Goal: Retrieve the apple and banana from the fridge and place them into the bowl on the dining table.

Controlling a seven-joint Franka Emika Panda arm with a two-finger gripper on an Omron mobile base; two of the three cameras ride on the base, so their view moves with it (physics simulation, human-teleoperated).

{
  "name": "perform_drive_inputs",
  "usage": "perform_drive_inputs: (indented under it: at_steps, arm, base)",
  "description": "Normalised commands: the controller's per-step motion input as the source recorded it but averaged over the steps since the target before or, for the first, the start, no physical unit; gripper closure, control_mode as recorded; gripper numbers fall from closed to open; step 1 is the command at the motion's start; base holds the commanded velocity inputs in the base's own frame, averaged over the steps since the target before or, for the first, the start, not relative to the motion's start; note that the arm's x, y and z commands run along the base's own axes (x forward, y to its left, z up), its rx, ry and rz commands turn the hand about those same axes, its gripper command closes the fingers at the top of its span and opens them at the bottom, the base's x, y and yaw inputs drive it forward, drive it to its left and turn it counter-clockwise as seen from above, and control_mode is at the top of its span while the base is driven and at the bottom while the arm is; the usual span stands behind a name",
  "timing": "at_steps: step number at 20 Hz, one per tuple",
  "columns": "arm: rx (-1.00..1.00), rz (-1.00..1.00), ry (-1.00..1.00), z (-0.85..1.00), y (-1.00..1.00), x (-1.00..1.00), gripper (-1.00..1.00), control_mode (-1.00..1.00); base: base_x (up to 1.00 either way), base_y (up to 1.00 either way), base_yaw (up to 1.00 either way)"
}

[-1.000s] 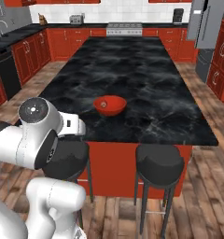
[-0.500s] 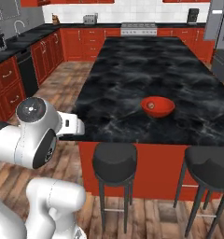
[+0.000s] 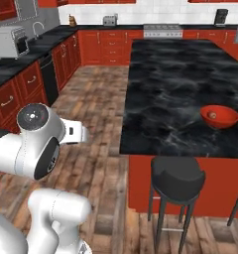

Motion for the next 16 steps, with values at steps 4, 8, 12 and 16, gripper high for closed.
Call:
perform_drive_inputs:
  at_steps: [4, 8, 12, 16]
  arm:
    - [0.0, 0.0, 0.0, 0.0, 0.0, 0.0, -1.0, 1.0]
    - [0.0, 0.0, 0.0, 0.0, 0.0, 0.0, -1.0, 1.0]
    - [0.0, 0.0, 0.0, 0.0, 0.0, 0.0, -1.0, 1.0]
    - [0.0, 0.0, 0.0, 0.0, 0.0, 0.0, -1.0, 1.0]
  base:
    - [0.39, 1.0, 0.0]
    - [0.73, 1.0, 0.0]
    - [1.0, 1.0, 0.0]
    - [1.0, 0.72, 0.0]
